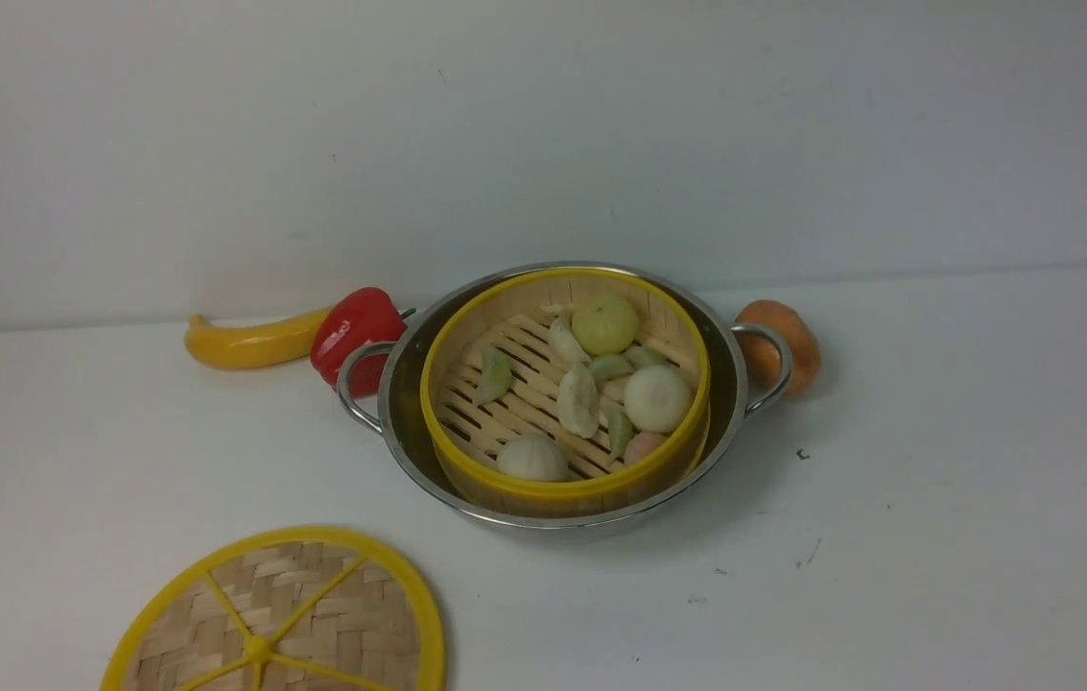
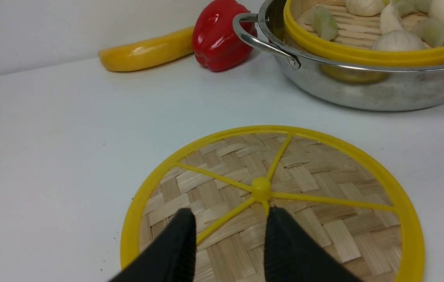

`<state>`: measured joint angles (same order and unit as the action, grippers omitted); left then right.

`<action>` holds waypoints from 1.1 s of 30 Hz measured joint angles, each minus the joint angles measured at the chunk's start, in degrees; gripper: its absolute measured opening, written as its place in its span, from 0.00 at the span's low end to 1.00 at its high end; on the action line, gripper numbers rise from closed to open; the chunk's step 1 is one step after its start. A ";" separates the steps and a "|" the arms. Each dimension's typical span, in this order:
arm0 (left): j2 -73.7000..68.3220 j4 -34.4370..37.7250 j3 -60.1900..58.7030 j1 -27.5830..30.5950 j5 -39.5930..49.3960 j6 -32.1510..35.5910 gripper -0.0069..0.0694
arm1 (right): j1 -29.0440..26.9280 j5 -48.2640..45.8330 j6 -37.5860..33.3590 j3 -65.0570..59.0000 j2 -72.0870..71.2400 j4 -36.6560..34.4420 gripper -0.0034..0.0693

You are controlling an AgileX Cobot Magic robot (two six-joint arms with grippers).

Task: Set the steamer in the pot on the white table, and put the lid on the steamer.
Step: 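Grasp the bamboo steamer lid lying on the table by its centre knob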

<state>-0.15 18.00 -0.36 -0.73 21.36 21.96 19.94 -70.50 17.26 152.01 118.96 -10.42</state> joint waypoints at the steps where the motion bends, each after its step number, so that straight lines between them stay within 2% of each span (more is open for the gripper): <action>1: 0.00 0.00 0.00 0.00 0.00 0.00 0.41 | 0.00 0.00 0.00 0.00 0.06 -0.18 0.08; 7: 0.00 0.00 0.00 0.00 0.00 0.00 0.41 | 0.00 0.07 -1.56 -2.39 -1.14 2.19 0.11; 10: 0.00 0.00 0.00 0.00 0.00 0.00 0.41 | 0.00 0.64 -3.04 -13.51 -8.69 7.46 0.12; 12: 0.00 0.00 0.00 0.00 0.00 0.00 0.41 | 0.00 3.47 -3.26 -22.41 -14.47 9.97 0.13; 17: 0.00 0.00 0.00 0.00 0.00 0.00 0.41 | -0.59 18.71 -3.26 -58.02 -36.82 18.06 0.15; 22: 0.00 0.00 0.00 0.00 0.00 0.00 0.41 | -4.03 32.36 -2.00 -87.95 -55.14 20.28 0.18; 27: 0.00 0.00 0.00 0.00 0.00 0.00 0.41 | -12.30 44.83 4.06 -110.62 -70.70 20.59 0.21; 33: 0.00 0.00 0.00 0.00 0.00 0.00 0.41 | -18.85 52.78 5.41 -124.88 -83.91 21.68 0.25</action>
<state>-0.15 18.00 -0.36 -0.73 21.36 21.96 1.09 -17.72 22.66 27.13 35.05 11.26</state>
